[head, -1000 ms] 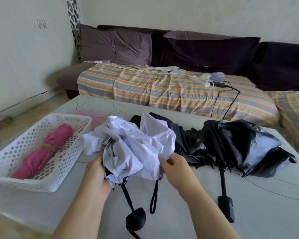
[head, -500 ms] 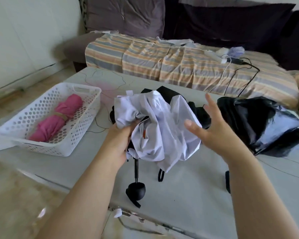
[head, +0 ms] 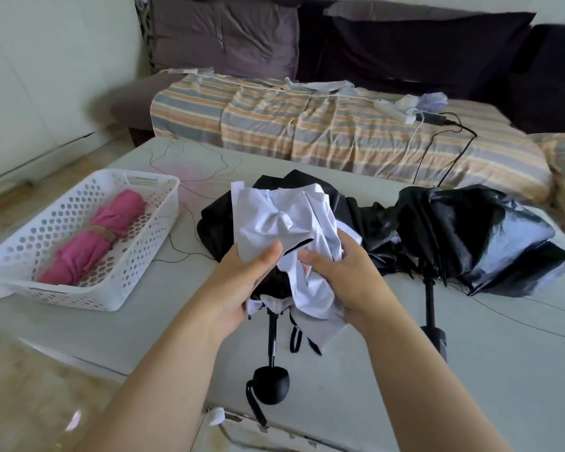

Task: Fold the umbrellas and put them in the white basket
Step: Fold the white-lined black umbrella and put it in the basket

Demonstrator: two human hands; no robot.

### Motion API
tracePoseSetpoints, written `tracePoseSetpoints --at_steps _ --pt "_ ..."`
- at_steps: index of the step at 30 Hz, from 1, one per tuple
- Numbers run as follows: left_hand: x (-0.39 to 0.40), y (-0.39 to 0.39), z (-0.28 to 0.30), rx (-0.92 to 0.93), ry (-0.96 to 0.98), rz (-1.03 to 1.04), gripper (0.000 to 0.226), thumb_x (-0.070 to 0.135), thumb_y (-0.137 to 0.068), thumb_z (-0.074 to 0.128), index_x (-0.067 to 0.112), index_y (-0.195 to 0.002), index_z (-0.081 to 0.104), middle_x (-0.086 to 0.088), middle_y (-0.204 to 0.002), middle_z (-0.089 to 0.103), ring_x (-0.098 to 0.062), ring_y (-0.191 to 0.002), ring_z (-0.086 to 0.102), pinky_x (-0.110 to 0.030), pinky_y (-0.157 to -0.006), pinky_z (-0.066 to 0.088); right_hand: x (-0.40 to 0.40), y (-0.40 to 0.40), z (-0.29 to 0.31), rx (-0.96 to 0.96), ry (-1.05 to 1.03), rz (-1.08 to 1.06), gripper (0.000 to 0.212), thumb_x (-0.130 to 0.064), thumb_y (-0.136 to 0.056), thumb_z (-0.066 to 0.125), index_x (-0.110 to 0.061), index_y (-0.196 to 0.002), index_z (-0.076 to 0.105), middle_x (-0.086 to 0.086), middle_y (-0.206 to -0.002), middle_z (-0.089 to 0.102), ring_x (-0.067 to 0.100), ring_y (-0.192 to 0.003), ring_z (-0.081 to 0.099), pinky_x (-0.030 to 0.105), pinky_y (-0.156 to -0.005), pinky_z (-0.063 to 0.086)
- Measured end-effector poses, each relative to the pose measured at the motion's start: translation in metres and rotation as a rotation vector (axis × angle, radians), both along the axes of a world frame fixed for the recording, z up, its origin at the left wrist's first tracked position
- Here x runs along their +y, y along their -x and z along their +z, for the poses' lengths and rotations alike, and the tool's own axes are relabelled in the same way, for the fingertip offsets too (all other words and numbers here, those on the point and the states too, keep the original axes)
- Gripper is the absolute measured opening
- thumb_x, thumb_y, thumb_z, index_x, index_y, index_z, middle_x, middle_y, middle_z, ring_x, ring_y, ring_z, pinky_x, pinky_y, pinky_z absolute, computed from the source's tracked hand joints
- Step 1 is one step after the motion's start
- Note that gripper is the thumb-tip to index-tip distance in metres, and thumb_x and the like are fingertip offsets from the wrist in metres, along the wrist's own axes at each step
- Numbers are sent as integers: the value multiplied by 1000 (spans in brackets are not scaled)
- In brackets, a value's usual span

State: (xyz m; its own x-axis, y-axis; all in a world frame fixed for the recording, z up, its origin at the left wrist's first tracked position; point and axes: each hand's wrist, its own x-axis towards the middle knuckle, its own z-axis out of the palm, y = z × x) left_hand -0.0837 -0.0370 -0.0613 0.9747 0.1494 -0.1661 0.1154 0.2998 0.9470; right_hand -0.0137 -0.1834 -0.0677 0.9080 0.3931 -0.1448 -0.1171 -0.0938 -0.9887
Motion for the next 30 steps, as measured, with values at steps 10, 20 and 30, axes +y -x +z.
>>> tracePoseSetpoints --at_steps 10,20,30 --pt "3 -3 -10 38 17 -36 33 16 -66 71 9 -99 68 -6 -83 71 -12 -70 67 -19 -55 51 15 10 -1 337 16 4 29 -42 -95 55 -16 -96 68 -3 -76 73 12 -76 69 28 -77 55" --pt "-13 6 -7 20 -164 -50 25 7 -75 73 12 -100 70 -18 -96 72 -33 -93 69 -45 -79 55 11 17 8 243 44 -11 93 -54 -55 87 -28 -132 40 1 -116 66 20 -96 69 35 -78 58" --pt "-22 10 1 -33 -357 49 50 43 -76 73 47 -122 52 15 -108 67 -7 -100 65 -30 -86 52 -11 15 13 157 -263 -101 42 -13 -70 84 -7 -109 69 17 -103 72 36 -96 69 55 -89 53"
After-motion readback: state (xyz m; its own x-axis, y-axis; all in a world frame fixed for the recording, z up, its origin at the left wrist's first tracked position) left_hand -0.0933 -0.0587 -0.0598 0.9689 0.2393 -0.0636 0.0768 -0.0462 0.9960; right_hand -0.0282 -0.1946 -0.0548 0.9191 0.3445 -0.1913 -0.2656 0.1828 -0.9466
